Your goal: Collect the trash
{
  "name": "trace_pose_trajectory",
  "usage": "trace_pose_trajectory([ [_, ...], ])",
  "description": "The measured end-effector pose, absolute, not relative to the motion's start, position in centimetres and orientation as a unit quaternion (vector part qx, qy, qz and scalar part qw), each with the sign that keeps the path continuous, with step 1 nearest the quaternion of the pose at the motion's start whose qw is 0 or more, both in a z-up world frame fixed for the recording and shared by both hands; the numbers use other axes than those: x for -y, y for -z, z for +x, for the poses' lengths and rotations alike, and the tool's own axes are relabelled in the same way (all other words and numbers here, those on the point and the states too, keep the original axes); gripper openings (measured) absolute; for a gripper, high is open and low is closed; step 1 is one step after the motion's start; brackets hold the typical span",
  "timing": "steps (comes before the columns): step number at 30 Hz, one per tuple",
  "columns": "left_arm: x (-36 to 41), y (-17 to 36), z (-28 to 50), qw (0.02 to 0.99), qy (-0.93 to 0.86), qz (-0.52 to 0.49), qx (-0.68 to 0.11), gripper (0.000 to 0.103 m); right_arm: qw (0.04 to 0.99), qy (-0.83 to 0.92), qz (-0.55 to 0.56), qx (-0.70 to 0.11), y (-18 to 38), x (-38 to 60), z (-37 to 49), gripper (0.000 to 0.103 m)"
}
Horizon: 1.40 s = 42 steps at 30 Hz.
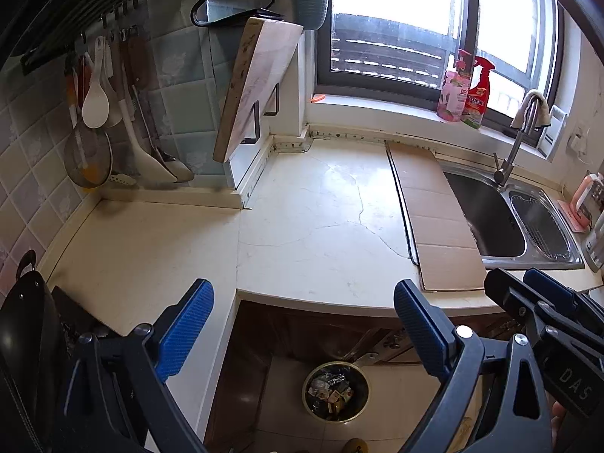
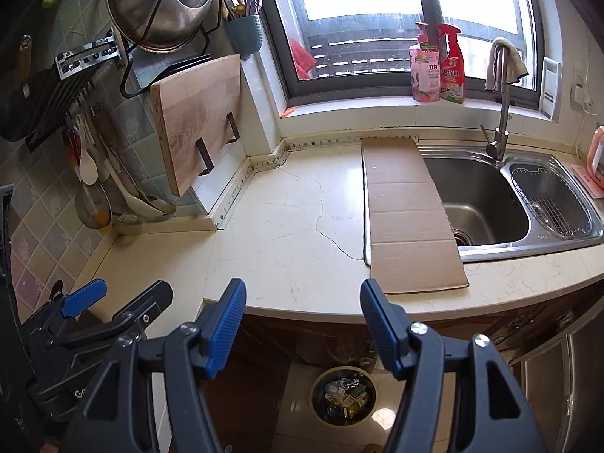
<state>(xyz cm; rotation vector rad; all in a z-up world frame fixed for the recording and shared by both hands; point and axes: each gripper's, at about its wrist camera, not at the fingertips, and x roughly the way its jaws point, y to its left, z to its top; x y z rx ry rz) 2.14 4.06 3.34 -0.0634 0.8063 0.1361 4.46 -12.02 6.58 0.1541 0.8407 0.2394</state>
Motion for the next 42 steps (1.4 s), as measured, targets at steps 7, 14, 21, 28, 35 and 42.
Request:
trace_pose_trajectory([
  [7, -3.9, -3.4, 2.0, 0.917, -0.063, -0.03, -0.392, 0.095, 0.904, -0.116, 0.073, -0.406, -6.6, 12.2, 4.4, 0.063],
  [14, -3.8, -3.4, 2.0, 0.917, -0.061, -0.027, -0.394, 0.095, 0.903, -0.116, 0.073, -0.406, -6.7, 12.3, 4.4, 0.063],
  [21, -3.7, -3.4, 1.9, 0.916, -0.06, -0.026, -0.396, 0.095, 0.904, -0.115, 0.072, -0.405, -6.6, 12.4, 4.3, 0.063],
  [28, -3.5, -3.3, 1.8, 0.916, -0.06, -0.024, -0.396, 0.095, 0.904, -0.112, 0.074, -0.405, -6.6, 13.2, 3.5, 0.063],
  [35, -2.6, -3.1, 1.6, 0.916, -0.056, -0.02, -0.398, 0.095, 0.904, -0.114, 0.073, -0.406, -6.5, 14.1, 3.5, 0.063],
  [42, -2.1, -3.1, 1.3, 0.915, -0.054, -0.018, -0.399, 0.095, 0.904, -0.115, 0.073, -0.406, -6.5, 14.2, 3.5, 0.063],
])
